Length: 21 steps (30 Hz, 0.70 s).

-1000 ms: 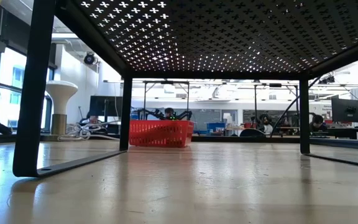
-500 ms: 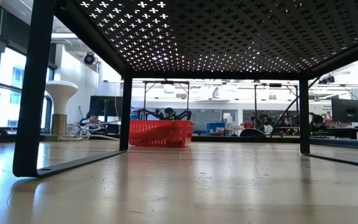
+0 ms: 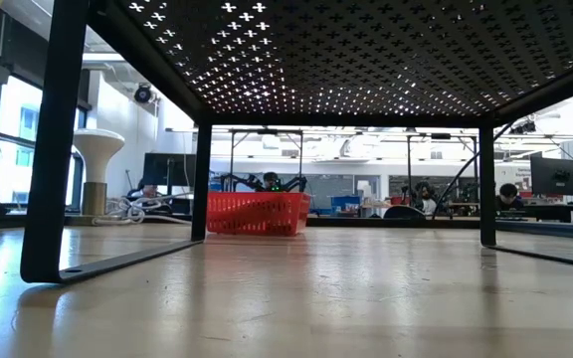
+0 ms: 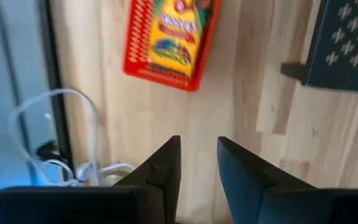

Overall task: Pick & Place Office Desk Supplies
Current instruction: Put the red bin with crayon boxes on the shelf

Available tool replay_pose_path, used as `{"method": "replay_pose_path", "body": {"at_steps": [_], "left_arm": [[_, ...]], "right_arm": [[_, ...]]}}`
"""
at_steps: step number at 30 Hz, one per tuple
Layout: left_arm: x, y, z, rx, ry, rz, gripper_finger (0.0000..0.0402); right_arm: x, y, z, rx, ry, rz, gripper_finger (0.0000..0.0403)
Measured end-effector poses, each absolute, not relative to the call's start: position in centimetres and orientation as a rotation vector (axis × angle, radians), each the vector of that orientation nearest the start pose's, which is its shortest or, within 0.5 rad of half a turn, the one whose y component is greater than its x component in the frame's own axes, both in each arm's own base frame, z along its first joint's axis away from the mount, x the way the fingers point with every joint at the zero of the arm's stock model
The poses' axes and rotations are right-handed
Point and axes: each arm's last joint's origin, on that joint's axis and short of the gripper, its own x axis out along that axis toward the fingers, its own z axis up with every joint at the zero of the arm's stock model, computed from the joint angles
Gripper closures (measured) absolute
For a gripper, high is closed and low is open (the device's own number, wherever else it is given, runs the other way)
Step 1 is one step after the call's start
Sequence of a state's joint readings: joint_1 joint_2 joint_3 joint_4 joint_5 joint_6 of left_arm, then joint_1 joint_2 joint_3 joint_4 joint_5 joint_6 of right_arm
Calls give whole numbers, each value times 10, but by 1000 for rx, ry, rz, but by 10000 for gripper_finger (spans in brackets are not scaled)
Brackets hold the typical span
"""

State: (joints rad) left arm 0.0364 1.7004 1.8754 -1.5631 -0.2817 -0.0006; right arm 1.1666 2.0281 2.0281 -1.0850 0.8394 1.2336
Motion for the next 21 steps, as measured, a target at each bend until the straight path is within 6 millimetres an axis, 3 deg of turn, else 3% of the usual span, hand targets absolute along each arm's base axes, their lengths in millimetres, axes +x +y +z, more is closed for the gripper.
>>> {"method": "replay_pose_path", "body": {"at_steps": [11,17,21], "left_arm": [[297,73,320,28,1540,188,319],[293,91,301,-67,1501,82,319],[285,95,291,-66,1446,105,319]], "right_arm": [[202,372,323,286,624,-132,317],[208,369,323,292,625,-144,317],[209,368,323,273,624,-142,317]]}}
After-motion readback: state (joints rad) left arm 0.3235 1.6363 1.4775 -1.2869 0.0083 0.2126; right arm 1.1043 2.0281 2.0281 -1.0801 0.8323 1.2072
